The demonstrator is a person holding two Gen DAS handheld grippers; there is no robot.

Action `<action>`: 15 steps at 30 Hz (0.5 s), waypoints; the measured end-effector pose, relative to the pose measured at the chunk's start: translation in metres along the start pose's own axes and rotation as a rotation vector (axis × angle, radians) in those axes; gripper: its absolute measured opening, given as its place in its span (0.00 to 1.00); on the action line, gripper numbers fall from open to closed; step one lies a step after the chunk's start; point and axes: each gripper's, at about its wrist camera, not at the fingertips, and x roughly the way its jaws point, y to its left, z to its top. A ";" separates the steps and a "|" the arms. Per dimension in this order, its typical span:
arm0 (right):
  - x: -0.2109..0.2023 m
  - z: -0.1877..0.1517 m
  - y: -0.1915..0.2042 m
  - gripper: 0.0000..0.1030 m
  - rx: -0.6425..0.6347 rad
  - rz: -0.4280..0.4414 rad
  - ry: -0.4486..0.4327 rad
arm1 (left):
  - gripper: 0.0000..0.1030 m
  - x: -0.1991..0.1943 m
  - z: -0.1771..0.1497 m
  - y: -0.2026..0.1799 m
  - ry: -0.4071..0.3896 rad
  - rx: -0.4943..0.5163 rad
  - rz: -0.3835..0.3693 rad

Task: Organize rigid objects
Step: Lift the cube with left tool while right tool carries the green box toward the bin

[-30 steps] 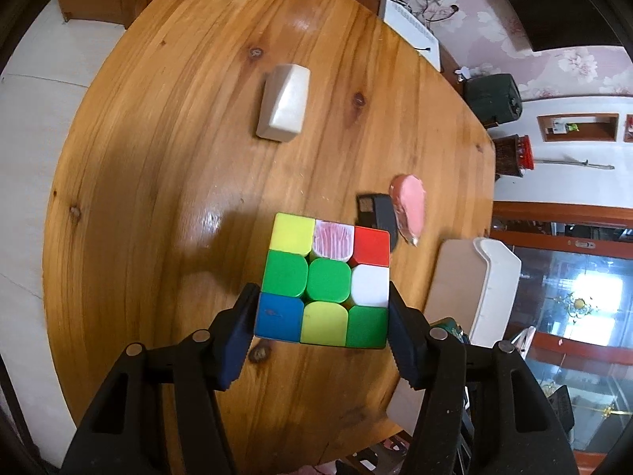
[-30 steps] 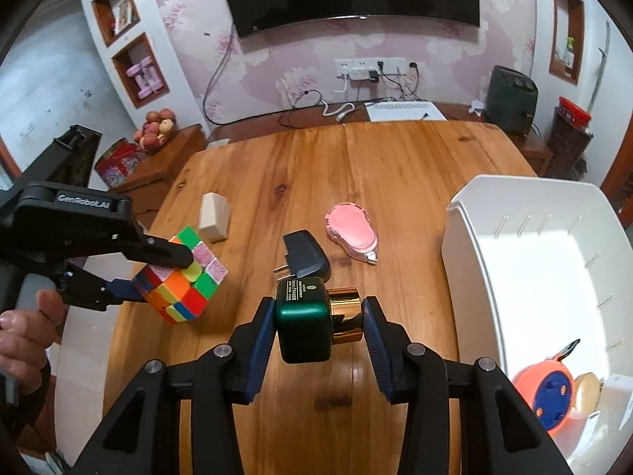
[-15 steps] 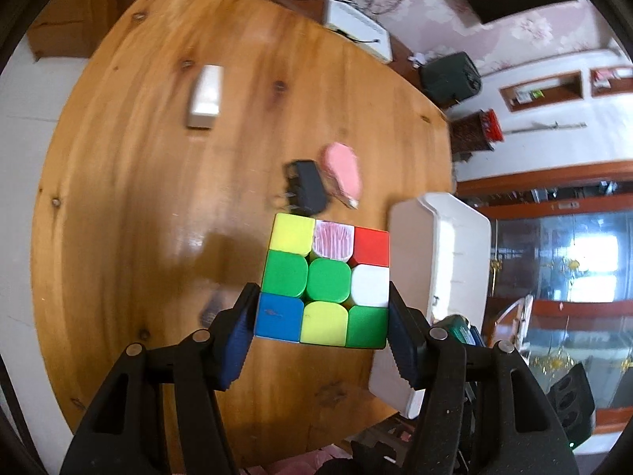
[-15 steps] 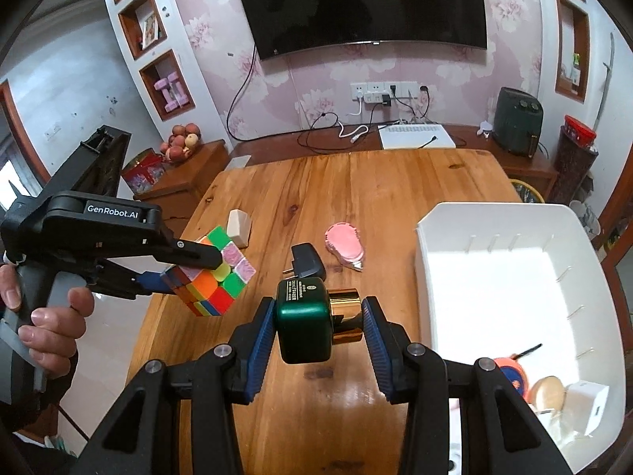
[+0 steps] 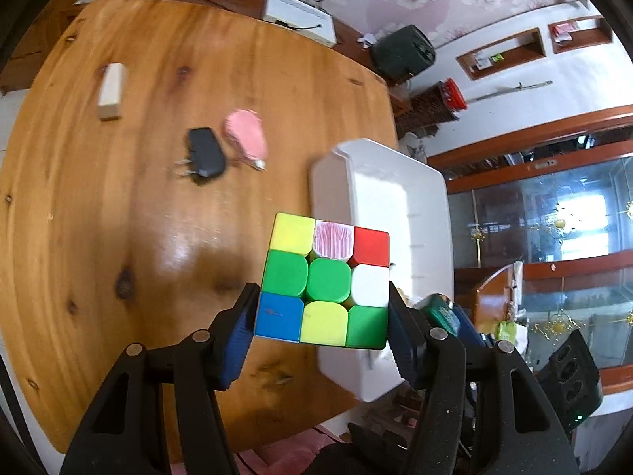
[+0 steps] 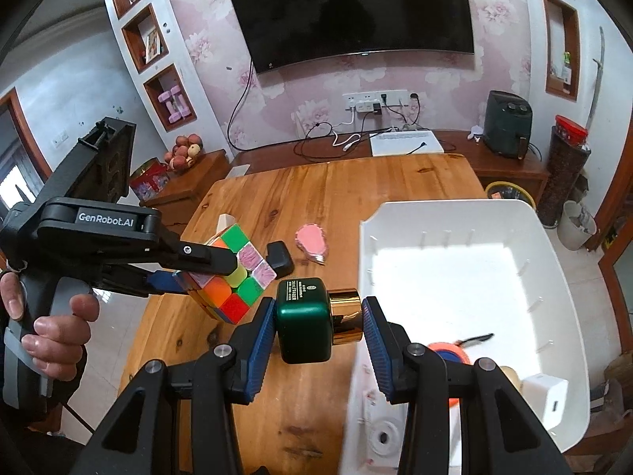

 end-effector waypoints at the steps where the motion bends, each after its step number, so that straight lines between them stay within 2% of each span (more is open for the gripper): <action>1: -0.003 -0.001 -0.004 0.43 0.001 0.000 -0.002 | 0.62 0.002 -0.002 -0.005 0.000 0.004 -0.003; 15: -0.042 -0.027 -0.058 0.43 0.012 -0.013 -0.008 | 0.62 0.033 -0.039 -0.071 0.011 0.082 -0.032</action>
